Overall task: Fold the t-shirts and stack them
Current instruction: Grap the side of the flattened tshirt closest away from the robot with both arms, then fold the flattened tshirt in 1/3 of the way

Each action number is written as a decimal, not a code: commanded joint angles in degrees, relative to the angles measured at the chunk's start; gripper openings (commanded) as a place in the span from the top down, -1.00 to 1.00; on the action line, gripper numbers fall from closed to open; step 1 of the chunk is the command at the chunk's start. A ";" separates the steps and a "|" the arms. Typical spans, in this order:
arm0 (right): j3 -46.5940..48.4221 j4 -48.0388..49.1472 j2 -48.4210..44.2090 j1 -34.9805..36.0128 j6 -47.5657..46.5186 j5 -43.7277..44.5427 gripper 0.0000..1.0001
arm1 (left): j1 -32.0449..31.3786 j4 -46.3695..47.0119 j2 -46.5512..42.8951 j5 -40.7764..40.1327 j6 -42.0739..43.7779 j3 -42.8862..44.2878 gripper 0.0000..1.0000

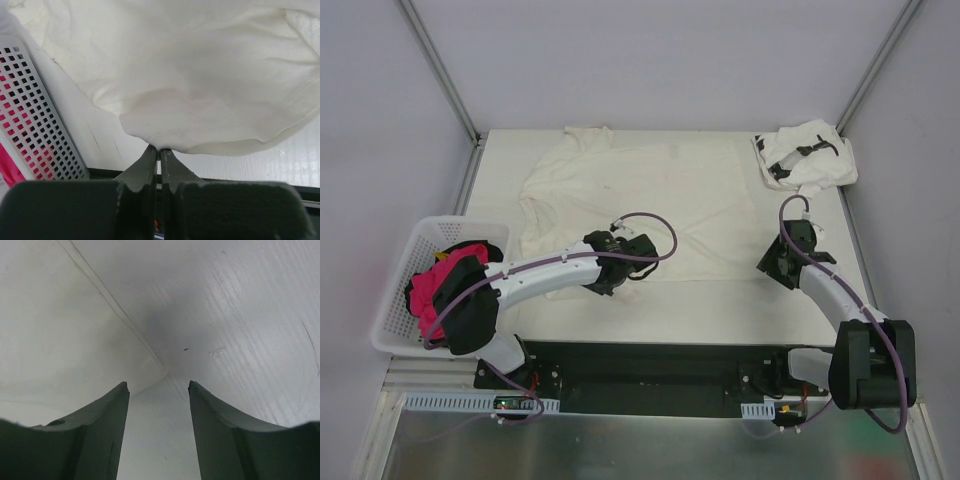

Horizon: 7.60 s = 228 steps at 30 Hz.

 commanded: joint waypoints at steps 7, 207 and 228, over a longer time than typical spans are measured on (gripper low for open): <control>-0.22 4.63 4.56 0.27 1.73 -2.03 -0.05 | 1.42 -1.94 -2.00 -1.61 1.23 1.15 1.00; 42.40 0.33 35.68 0.89 1.03 -3.00 0.98 | 28.84 5.62 -0.25 -14.71 21.53 18.99 1.00; 47.50 -1.34 39.99 0.80 1.29 -4.06 0.98 | 31.04 5.89 4.06 -14.79 22.32 22.50 1.00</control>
